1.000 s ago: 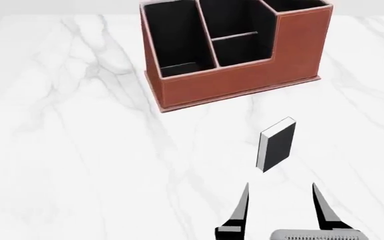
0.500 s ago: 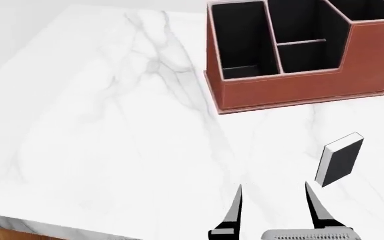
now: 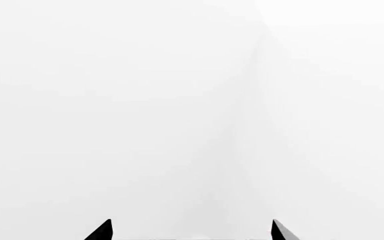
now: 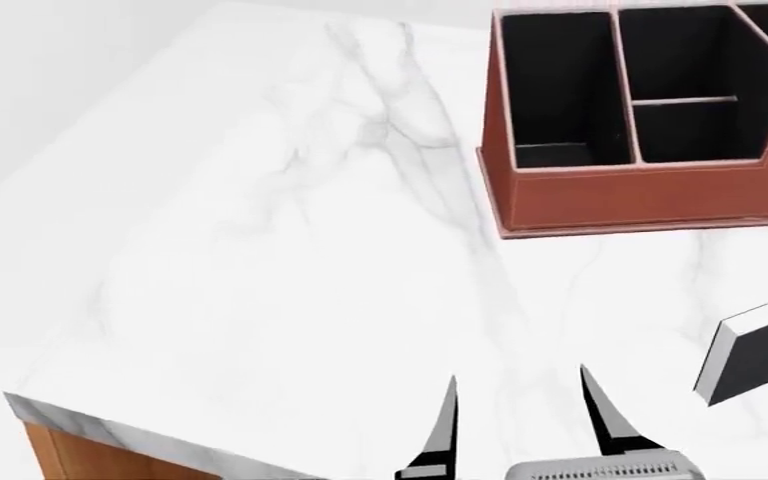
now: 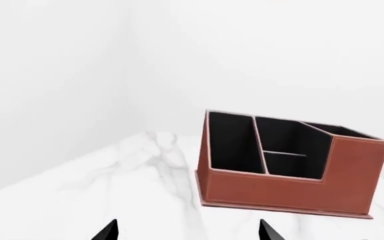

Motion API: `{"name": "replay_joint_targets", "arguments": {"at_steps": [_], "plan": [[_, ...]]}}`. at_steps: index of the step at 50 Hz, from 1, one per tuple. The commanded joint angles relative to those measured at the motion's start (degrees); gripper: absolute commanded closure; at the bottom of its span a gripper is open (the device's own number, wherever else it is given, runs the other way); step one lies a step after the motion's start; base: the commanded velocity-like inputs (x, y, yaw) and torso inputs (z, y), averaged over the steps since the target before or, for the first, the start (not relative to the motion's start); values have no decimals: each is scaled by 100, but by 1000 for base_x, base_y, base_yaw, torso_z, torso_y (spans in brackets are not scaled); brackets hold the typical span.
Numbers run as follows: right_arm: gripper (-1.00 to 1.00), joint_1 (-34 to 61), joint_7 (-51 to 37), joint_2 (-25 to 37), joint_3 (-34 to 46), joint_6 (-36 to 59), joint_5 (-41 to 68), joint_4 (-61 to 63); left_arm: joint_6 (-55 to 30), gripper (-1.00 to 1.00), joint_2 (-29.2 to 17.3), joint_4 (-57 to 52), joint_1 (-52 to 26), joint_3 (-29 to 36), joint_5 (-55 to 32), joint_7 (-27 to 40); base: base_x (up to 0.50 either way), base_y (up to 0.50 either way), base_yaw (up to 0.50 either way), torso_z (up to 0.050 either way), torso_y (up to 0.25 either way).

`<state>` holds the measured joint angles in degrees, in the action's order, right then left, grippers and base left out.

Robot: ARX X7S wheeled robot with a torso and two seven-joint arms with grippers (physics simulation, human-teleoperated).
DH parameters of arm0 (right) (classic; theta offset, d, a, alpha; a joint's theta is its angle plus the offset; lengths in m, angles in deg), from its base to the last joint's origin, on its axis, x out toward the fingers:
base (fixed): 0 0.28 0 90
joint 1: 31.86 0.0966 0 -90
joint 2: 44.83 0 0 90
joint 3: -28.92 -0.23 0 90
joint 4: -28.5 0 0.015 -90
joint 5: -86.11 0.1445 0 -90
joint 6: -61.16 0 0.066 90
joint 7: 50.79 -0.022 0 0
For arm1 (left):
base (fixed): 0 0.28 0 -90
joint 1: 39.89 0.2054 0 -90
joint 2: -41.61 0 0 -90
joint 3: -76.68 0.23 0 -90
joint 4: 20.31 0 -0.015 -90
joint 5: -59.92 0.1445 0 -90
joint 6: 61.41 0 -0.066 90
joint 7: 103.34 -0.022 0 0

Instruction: Pick up the book and place it in the left compartment of the caddy.

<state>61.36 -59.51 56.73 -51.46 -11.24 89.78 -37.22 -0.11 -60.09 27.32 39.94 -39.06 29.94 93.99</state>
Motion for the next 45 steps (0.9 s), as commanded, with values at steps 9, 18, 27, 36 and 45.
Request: {"name": "replay_joint_targets", "arguments": {"at_steps": [9, 18, 27, 36, 45], "plan": [[-100, -63, 65, 79, -46, -207, 301, 60, 81, -100, -24, 8, 48, 98, -20, 33, 126, -484, 0, 0, 0], [-100, -29, -104, 93, -95, 72, 308, 181, 105, -100, -47, 22, 57, 130, -29, 54, 55, -209, 0, 0, 0], [-100, 9, -61, 141, -18, 92, 367, 184, 166, -100, -61, 53, 76, 171, -3, 64, 396, 103, 0, 0, 0], [-100, 27, -143, 166, 35, 200, 324, 187, 180, -100, -86, 44, 92, 194, -12, 97, 484, 126, 0, 0, 0], [-100, 25, -190, 189, 81, 233, 319, 227, 189, -100, -110, 48, 94, 198, -34, 135, 484, 126, 0, 0, 0]]}}
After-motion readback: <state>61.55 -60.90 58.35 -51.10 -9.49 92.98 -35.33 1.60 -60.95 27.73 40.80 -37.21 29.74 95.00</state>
